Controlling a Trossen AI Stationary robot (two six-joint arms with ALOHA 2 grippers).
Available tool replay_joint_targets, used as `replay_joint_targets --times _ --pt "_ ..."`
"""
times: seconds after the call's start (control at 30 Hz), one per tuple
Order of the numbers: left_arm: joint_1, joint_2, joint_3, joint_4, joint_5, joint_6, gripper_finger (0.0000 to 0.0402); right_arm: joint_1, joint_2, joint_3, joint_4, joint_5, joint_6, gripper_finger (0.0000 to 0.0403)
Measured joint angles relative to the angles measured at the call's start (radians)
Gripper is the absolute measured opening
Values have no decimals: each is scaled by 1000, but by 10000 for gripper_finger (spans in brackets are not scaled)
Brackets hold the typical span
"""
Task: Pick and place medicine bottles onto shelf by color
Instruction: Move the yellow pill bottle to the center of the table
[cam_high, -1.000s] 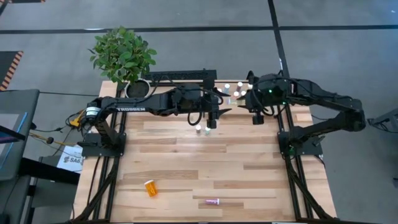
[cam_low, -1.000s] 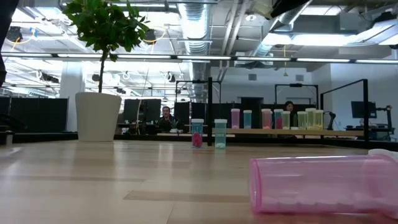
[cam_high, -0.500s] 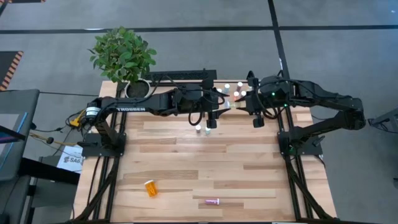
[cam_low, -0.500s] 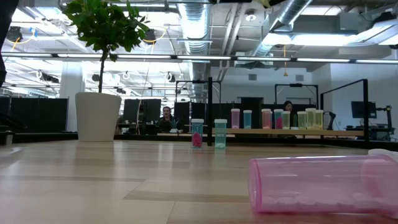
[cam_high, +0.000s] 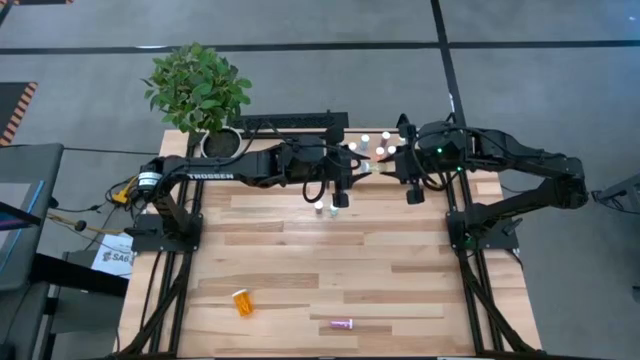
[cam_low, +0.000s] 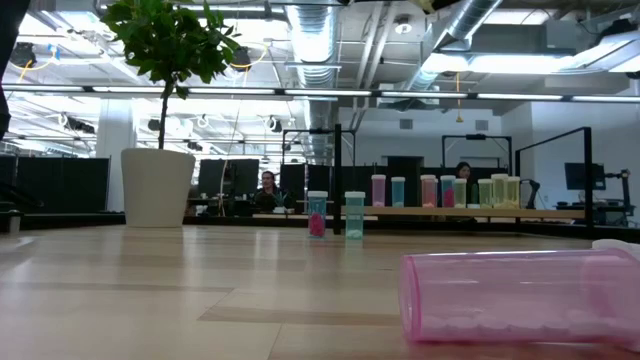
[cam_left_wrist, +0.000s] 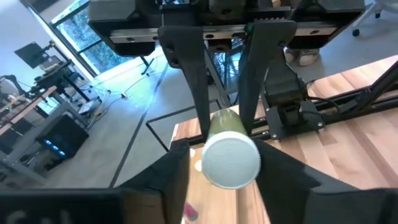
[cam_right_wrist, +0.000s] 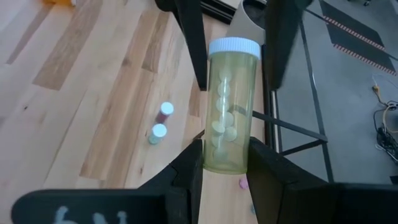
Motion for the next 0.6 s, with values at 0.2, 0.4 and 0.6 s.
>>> replay_joint_targets --times 0.2,0.4,0.6 --pt "1 0 0 -1 5 0 85 0 0 0 0 24 0 118" --pt "1 0 0 0 5 0 88 0 0 0 -1 27 0 118" --pt "-2 0 0 -1 4 0 107 0 0 0 -6 28 5 125"
